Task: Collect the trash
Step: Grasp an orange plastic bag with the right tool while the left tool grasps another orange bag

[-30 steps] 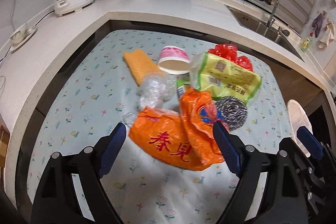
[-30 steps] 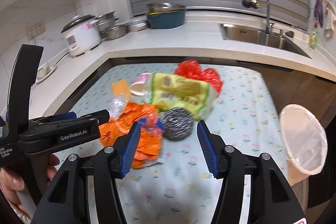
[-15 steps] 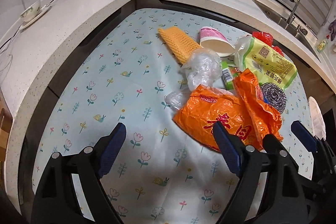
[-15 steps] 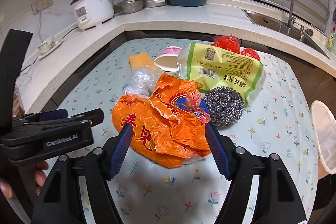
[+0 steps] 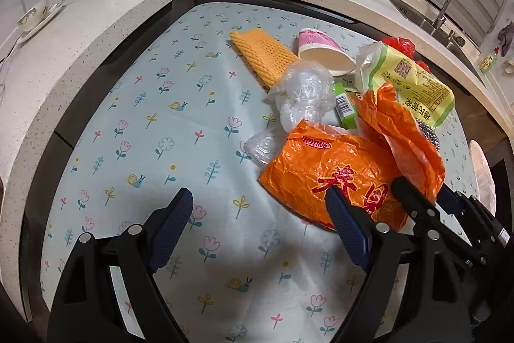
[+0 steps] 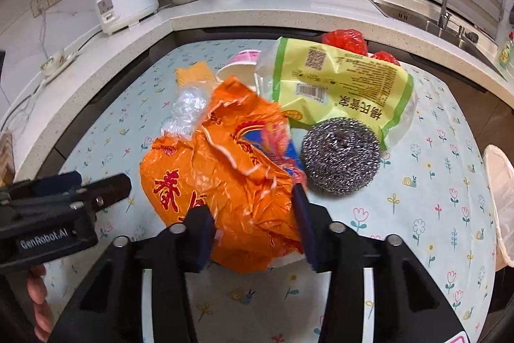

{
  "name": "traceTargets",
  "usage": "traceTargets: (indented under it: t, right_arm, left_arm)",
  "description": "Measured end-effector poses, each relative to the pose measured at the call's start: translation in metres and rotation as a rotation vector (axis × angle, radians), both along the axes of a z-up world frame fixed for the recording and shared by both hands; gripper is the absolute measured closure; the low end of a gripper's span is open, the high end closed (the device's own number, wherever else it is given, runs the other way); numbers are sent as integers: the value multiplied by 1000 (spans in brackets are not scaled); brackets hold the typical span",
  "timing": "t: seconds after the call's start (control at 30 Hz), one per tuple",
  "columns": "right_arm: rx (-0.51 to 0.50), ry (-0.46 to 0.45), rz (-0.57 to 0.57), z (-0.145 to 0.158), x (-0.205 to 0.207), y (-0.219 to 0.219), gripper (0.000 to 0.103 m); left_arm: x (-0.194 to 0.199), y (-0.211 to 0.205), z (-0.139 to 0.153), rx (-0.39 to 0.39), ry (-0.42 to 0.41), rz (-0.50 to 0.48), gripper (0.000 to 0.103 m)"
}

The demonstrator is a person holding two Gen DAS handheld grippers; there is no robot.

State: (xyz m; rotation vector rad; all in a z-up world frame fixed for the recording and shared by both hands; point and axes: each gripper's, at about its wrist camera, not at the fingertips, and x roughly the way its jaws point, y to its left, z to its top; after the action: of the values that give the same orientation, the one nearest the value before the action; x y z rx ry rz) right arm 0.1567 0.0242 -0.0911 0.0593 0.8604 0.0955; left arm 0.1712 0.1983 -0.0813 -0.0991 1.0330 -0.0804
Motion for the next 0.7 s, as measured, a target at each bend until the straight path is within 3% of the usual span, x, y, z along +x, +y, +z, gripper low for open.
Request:
traceTargets:
  t: [0.1, 0.17, 0.47, 0.7]
  right_arm:
    - [0, -23, -20, 9, -2, -10, 86]
    - [7, -42, -34, 17, -5, -19, 89]
    - [11, -116, -113, 49, -16, -59, 90]
    - [28, -110, -149, 46, -22, -83, 90]
  left_arm:
    - [-1, -12, 1, -21, -2, -25, 20]
    - [-2, -22, 2, -39, -8, -44, 18]
    - [-5, -71, -1, -86, 23, -140, 13]
    - [3, -100, -7, -43, 38, -143, 13]
